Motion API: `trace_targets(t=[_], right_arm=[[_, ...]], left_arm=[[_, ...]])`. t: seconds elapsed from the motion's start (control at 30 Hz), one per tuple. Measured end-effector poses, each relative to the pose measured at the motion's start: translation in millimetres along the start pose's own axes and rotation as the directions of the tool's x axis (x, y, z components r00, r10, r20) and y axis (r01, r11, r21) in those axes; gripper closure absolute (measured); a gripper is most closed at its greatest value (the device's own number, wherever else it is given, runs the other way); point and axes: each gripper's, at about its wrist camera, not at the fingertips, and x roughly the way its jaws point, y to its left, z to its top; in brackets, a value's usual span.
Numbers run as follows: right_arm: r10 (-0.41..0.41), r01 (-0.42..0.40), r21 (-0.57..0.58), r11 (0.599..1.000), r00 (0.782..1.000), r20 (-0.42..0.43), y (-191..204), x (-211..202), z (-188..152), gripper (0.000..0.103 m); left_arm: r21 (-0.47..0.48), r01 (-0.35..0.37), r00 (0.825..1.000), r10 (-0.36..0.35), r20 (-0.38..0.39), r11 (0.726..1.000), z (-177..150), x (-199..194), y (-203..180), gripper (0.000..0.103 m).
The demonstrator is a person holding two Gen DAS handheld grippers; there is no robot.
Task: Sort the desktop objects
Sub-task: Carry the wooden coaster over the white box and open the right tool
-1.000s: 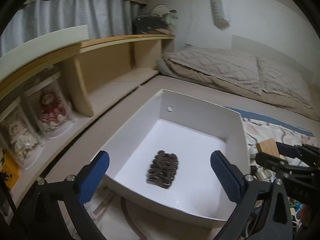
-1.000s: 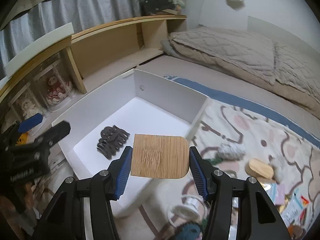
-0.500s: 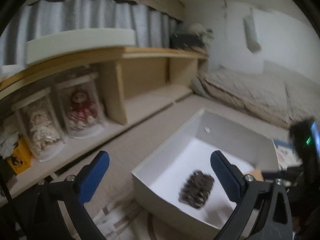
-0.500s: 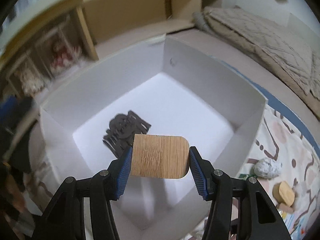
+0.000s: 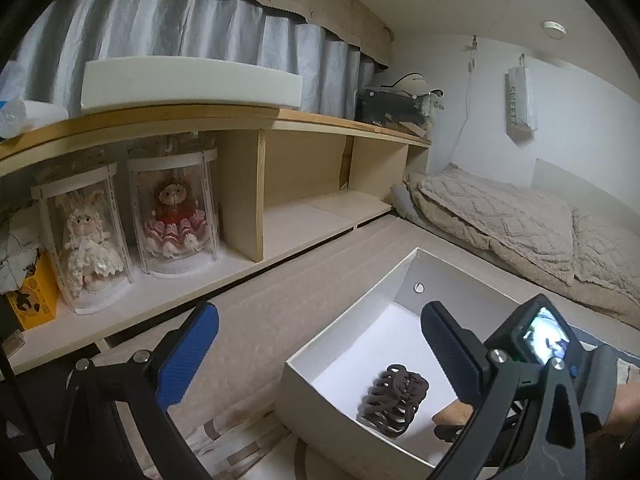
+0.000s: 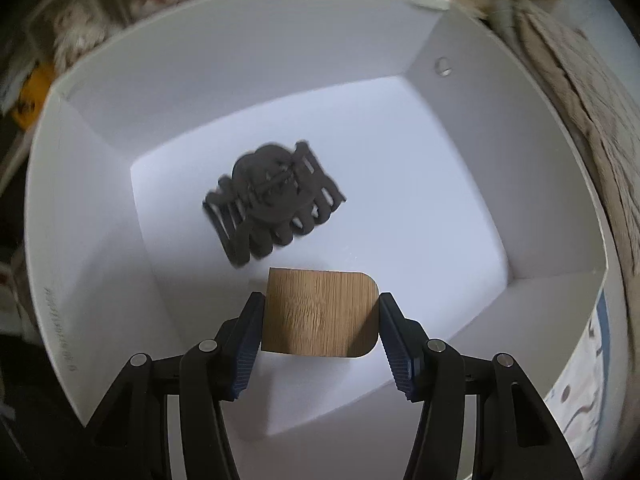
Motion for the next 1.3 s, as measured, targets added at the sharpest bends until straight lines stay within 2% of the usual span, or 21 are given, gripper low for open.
trace_targets(t=[0.3,0.63,0.9,1.2,1.3], right_arm=[[-0.045,0.022,-0.242,0.97,0.995,-0.091,25.8,12.7,4.9,0.047],[-0.053,-0.016,-0.398,0.917,0.985,-0.162,47.4,29.2,7.6,0.047],[-0.045,-0.038,-0.428,0.903,0.982,-0.182,47.2,38.5,5.8,0.047],[-0.025,-0.052,-0.389,0.92,0.981,-0.192,45.6,39.6,7.3,0.047],[-0.016,-0.051,-0.377,0.925,0.985,-0.172,45.4,33.9,9.8,0.047]], left_arm=[[-0.102,0.011,0.999,-0.006,0.042,0.995,3.3,-5.3,21.2,0.001],[-0.112,0.027,0.999,-0.024,0.028,0.993,-1.2,3.2,24.9,0.001],[-0.097,0.046,0.999,-0.043,0.032,0.994,-5.5,7.7,22.0,0.001],[-0.08,0.074,0.997,-0.071,0.033,0.994,-6.4,6.8,17.1,0.001],[-0.075,0.076,0.997,-0.074,0.038,0.994,-7.1,6.0,16.8,0.001]])
